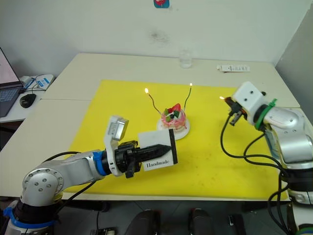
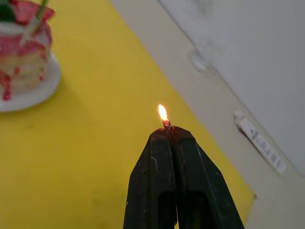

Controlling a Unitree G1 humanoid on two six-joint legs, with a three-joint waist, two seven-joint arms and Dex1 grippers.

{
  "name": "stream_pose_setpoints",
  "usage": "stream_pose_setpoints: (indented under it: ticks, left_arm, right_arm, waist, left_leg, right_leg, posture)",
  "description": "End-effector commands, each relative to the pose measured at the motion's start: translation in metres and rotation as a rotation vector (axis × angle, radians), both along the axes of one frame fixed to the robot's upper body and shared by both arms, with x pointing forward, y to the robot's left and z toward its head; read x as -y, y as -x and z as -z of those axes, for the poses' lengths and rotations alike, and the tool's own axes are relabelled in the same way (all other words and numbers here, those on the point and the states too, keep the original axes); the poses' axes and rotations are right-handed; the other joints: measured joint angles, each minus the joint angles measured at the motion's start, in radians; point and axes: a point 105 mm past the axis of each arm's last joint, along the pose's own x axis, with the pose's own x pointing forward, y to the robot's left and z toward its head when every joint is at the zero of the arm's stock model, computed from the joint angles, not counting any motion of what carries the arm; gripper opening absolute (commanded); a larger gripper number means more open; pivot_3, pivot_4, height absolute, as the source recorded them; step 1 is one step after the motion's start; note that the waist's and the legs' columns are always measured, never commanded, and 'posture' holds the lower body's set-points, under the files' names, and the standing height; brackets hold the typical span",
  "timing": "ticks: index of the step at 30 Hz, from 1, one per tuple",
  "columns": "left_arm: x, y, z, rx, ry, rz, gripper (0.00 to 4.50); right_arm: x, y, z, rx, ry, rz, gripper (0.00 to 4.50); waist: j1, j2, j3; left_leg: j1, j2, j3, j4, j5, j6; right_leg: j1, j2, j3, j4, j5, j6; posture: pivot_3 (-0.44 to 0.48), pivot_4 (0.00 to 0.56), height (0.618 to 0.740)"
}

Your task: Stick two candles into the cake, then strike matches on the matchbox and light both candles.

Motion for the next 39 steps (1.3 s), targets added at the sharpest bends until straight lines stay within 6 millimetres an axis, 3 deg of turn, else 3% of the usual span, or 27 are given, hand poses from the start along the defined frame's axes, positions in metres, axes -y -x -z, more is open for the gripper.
stream_pose_setpoints:
  ticks: [1, 5, 8, 15, 21, 25, 34, 36, 39]
  left_arm:
    - [0.012, 0.008, -0.01, 0.115, 0.006, 0.045, 0.0]
    - [0.02, 0.007, -0.013, 0.151, 0.024, 0.056, 0.0]
    - [0.023, 0.005, -0.013, 0.167, 0.024, 0.057, 0.0]
    - [0.026, 0.003, -0.015, 0.169, 0.033, 0.063, 0.0]
    - [0.026, 0.003, -0.014, 0.164, 0.028, 0.058, 0.0]
    - [0.025, 0.004, -0.014, 0.161, 0.031, 0.055, 0.0]
    - [0.023, 0.004, -0.01, 0.148, 0.022, 0.054, 0.0]
    - [0.022, 0.005, -0.005, 0.136, 0.002, 0.061, 0.0]
    - [0.019, 0.004, 0.011, 0.047, -0.046, 0.046, 0.0]
  right_arm:
    - [0.039, 0.011, -0.022, 0.092, -0.025, 0.19, 0.05]
    - [0.098, 0.026, -0.011, 0.099, -0.064, 0.487, 0.05]
    - [0.13, 0.037, 0.004, 0.07, -0.09, 0.648, 0.05]
    - [0.162, 0.045, 0.032, -0.028, -0.111, 0.777, 0.05]
    - [0.163, 0.038, 0.045, -0.068, -0.123, 0.764, 0.05]
    - [0.164, 0.038, 0.047, -0.071, -0.13, 0.763, 1.04]
    - [0.164, 0.037, 0.033, -0.001, -0.113, 0.75, 4.37]
    - [0.159, 0.036, 0.023, 0.04, -0.1, 0.732, 4.48]
    - [0.128, 0.029, 0.005, 0.082, -0.089, 0.59, 4.48]
  waist:
    - [0.001, 0.0, 0.0]
    - [0.001, 0.0, 0.0]
    - [0.0, 0.0, 0.0]
    - [-0.009, 0.002, -0.001]
    - [-0.009, 0.002, -0.001]
    - [-0.009, 0.002, -0.001]
    - [-0.009, 0.002, -0.001]
    - [-0.009, 0.002, -0.001]
    - [-0.011, 0.004, -0.002]
  left_leg:
    - [0.0, 0.0, 0.0, 0.0, 0.0, 0.0]
    - [0.0, 0.0, 0.0, 0.0, 0.0, 0.0]
    - [0.0, 0.0, 0.0, 0.0, 0.0, 0.0]
    - [0.001, 0.0, 0.0, 0.0, 0.0, 0.0]
    - [0.001, 0.0, 0.0, 0.0, 0.0, 0.0]
    - [0.001, 0.0, 0.0, 0.0, 0.0, 0.0]
    - [0.001, 0.0, 0.0, 0.0, 0.0, 0.0]
    - [0.001, 0.0, 0.0, 0.0, 0.0, 0.0]
    - [0.001, 0.001, 0.0, 0.0, 0.0, 0.0]
  right_leg:
    - [0.0, 0.0, 0.0, 0.0, 0.0, 0.0]
    - [0.0, 0.0, 0.0, 0.001, 0.0, 0.0]
    - [0.0, 0.0, 0.0, 0.0, 0.0, 0.0]
    - [0.0, 0.002, 0.001, 0.001, 0.0, 0.001]
    - [0.0, 0.002, 0.001, 0.001, 0.0, 0.001]
    - [0.0, 0.002, 0.001, 0.001, 0.0, 0.001]
    - [0.0, 0.002, 0.001, 0.001, 0.0, 0.001]
    - [0.0, 0.002, 0.001, 0.001, 0.0, 0.001]
    - [0.0, 0.003, 0.002, 0.001, 0.0, 0.001]
  posture:
    - [0.0, 0.15, 0.74]
    - [0.0, 0.15, 0.74]
    - [0.0, 0.15, 0.74]
    - [0.0, 0.15, 0.74]
    - [0.0, 0.15, 0.74]
    - [0.0, 0.15, 0.74]
    - [0.0, 0.15, 0.74]
    - [0.0, 0.15, 0.74]
    - [0.0, 0.15, 0.74]
